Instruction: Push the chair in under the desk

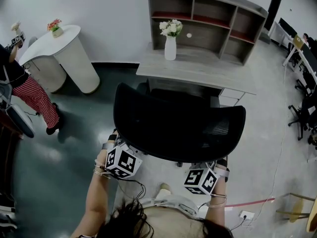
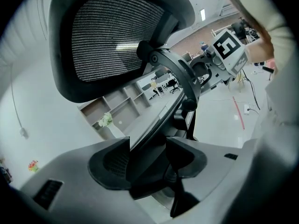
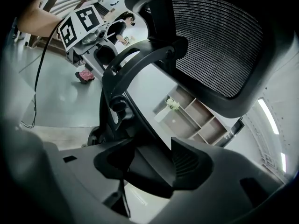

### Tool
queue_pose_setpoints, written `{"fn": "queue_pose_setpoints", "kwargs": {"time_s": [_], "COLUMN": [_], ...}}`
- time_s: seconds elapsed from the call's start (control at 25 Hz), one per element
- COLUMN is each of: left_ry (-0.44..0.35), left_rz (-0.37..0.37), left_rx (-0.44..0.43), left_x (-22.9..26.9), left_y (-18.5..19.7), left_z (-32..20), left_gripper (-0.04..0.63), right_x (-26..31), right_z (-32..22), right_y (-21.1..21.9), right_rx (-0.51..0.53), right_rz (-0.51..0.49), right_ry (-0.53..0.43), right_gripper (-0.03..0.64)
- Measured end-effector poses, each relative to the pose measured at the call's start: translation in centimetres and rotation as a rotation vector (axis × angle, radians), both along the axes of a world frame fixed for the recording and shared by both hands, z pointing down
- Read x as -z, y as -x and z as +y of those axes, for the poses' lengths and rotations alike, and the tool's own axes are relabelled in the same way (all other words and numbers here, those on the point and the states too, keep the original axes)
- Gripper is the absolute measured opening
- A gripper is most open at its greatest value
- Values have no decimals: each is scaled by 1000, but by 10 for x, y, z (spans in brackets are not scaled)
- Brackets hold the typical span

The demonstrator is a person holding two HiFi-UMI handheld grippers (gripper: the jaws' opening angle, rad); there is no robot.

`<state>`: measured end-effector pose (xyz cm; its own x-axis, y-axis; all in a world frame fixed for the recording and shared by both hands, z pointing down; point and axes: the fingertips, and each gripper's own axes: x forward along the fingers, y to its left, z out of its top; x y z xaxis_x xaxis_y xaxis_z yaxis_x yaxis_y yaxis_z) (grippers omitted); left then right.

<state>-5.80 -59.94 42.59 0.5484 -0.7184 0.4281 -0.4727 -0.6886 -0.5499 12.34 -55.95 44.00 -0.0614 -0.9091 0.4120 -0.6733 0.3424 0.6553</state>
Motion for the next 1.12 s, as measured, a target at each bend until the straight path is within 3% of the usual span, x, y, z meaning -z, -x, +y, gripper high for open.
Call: {"fn": "queue_pose_setpoints", "kwargs": {"time_s": [1.12], "left_ry": [11], "left_rz": [3], "left_rx": [7], "left_x": [3], "left_y": [-4], "left_z": [-11], "left_gripper": [230], "right_x": [2], "right_z": [-13], "right_y": [-3], "right_rx": [12], "right_rz": [-16], "right_ry": [-7], "right_gripper": [235]}}
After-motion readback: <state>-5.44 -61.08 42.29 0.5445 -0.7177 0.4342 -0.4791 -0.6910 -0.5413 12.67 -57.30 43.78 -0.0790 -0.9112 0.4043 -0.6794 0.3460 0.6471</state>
